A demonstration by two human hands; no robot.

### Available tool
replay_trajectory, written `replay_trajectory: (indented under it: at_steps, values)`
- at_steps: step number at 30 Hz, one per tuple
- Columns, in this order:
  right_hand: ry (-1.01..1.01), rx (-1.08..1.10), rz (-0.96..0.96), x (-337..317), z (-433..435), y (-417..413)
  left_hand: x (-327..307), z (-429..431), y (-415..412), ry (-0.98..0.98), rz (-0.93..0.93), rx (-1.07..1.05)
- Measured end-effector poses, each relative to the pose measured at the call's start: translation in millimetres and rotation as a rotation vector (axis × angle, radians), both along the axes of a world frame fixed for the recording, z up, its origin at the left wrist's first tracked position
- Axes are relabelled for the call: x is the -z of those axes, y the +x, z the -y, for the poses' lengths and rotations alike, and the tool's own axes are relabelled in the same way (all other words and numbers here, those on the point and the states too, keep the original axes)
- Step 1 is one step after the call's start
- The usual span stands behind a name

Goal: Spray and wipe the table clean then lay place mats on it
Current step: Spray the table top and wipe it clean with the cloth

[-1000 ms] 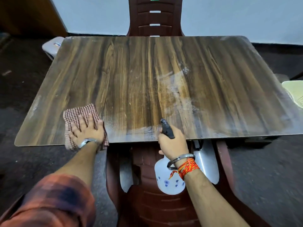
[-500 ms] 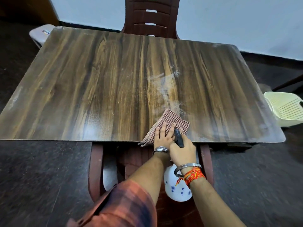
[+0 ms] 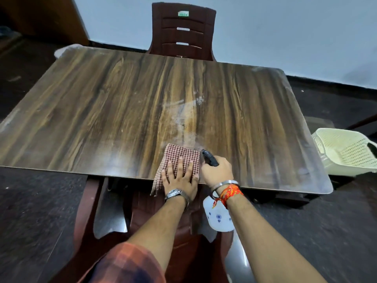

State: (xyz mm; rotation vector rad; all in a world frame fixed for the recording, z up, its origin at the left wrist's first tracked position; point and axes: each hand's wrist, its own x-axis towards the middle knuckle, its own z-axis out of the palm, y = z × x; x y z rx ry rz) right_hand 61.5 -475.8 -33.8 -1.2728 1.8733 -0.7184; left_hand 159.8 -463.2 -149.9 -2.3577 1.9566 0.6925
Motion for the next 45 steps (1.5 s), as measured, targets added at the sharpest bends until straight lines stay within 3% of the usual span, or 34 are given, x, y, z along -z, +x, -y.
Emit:
replay_trajectory:
  at_steps: [9,17,30,37,45]
  values:
    - [0.060,-0.203,0.083,-18.4,18.2,-82.5,-12.3,0.4,-35.0,0.119,0.023,-0.228]
    - [0.011,-0.299,0.140,-17.3,45.1,-124.6,-10.9,45.3,-47.0,0.080,0.032,-0.392]
    - [0.056,-0.439,0.068,9.1,175.5,-131.7,4.3,222.1,-36.4,-0.038,0.060,-0.495]
    - [0.066,-0.444,0.119,12.0,261.7,-127.1,5.1,320.7,-41.5,-0.069,0.075,-0.528]
    - [0.081,-0.356,0.170,16.9,322.4,-174.3,4.6,423.4,-87.2,-0.101,0.118,-0.354]
